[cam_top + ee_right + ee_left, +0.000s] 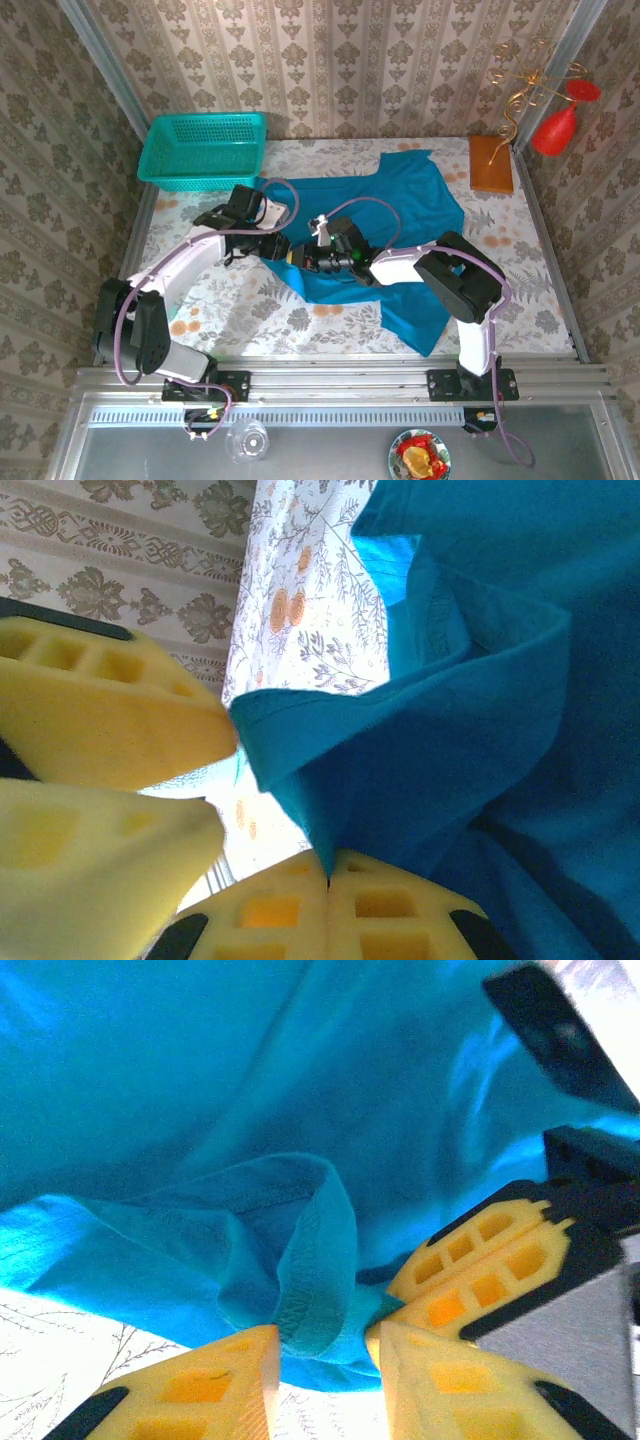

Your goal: Fold the inside-out t-shirt

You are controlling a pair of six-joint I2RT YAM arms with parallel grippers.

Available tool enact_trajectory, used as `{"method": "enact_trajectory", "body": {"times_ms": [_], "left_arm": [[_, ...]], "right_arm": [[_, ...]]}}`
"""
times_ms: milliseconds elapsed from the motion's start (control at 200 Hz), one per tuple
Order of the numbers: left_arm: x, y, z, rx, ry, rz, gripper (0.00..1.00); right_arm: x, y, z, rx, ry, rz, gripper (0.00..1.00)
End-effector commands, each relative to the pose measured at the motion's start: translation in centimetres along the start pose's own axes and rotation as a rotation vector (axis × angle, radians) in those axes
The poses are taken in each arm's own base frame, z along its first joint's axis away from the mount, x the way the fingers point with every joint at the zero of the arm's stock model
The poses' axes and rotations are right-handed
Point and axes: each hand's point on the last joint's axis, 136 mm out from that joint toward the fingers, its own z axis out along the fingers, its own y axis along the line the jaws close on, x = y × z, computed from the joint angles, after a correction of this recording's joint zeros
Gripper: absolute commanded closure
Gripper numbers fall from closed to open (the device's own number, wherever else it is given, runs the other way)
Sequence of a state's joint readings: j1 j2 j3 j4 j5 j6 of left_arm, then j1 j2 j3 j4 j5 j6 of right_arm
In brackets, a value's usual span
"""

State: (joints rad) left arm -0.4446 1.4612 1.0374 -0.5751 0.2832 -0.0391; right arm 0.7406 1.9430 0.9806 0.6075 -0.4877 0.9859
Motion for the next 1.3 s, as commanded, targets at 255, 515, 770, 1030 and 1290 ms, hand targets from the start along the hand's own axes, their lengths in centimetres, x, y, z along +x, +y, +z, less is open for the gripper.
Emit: {"method": "enact_trajectory", "body": {"times_ms": [255,515,770,1030,1290], "left_arm": [[0.3,1.3,1.1,-0.168,0.096,0.118,0.63],[-0.7,3.1,0.8,-0.283,0.096,0.125,0.71],[-1.0,2.8,1.2,-0.262,0.1,0.121,0.82],[-0.5,1.5,2.1,-0.172,0.14,0.126,0.79],[0.0,1.6,0.6,-0.199,0.147,0.13,0.76]], "right_arm": [[-0.1,1.6,0.1,-0.026,0.026,-0.046,1.0],[0.3,1.6,0.2,-0.021,0.033,-0.048,1.0],[0.6,1.7,0.3,-0.018,0.039,-0.052,1.0],[0.8,1.6,0.3,-0.01,0.043,-0.056,1.0],[0.8,1.4,0.3,-0.005,0.042,-0.055,1.0]]}}
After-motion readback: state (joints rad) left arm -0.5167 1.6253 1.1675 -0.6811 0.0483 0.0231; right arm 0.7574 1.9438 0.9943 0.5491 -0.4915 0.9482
